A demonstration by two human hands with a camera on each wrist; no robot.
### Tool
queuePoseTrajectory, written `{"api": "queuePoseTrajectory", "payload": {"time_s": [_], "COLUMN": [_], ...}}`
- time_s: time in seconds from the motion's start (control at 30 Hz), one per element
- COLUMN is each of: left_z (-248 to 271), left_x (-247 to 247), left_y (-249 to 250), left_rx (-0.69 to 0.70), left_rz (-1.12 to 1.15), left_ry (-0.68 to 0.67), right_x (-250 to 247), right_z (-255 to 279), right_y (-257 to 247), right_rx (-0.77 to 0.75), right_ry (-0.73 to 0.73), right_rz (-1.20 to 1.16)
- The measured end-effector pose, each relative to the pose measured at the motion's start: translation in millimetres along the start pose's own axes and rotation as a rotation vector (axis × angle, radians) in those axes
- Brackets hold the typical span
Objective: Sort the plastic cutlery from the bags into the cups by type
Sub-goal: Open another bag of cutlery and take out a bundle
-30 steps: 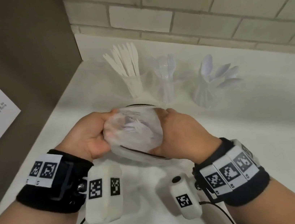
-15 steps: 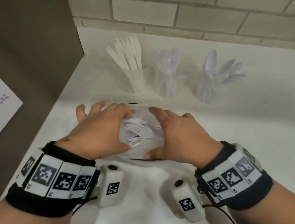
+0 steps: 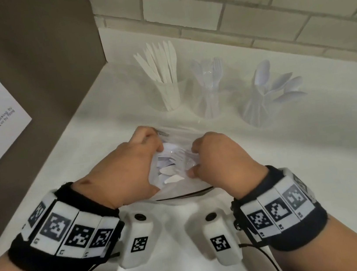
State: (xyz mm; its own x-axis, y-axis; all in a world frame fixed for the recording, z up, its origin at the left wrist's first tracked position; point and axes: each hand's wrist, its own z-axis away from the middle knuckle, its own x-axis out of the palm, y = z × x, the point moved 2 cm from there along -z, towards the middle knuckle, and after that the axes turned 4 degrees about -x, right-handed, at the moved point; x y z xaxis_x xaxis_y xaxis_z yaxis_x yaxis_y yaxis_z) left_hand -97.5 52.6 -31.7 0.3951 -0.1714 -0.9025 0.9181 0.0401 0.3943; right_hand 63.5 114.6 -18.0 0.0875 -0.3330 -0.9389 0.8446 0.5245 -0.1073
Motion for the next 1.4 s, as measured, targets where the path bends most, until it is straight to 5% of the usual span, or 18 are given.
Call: {"api": "queuePoseTrajectory", "payload": {"time_s": [0.17,0.33,0.57,0.77,0.93,1.13,1.4], "left_z": [-1,-5,-11,-11,-12,-12,-8], "left_x": [0,3,6,9,12,10,6], "left_y": [0,-7,-3,-12,-11,-16,-12], "left_rx": [-0.096,-0.167,-0.068,-0.196,-0.169,-0.220,-0.207], "left_rz": [0.049,0.029,0.179,0.253,0.320,0.368,0.293], "left_ry": [0.077,-0.027,-0.012,-0.078,-0.064,-0.072,-0.072], "right_x": [3,4,4,6,8,3,-2], "right_z": [1,-1,-12,-20,-28,-20,-22], "right_y": [-6,0,-15,-1,-5,-1,6], "right_rx": [-0.036,-0.035,-0.203,-0.129,-0.088,-0.208,-0.166], "right_ry": [0.128,0.021,-0.010,-0.064,-0.024,-0.162,-0.065], "right_rz": [-0.105,-0.107,0.115,-0.014,-0.159,-0.128,-0.288]}}
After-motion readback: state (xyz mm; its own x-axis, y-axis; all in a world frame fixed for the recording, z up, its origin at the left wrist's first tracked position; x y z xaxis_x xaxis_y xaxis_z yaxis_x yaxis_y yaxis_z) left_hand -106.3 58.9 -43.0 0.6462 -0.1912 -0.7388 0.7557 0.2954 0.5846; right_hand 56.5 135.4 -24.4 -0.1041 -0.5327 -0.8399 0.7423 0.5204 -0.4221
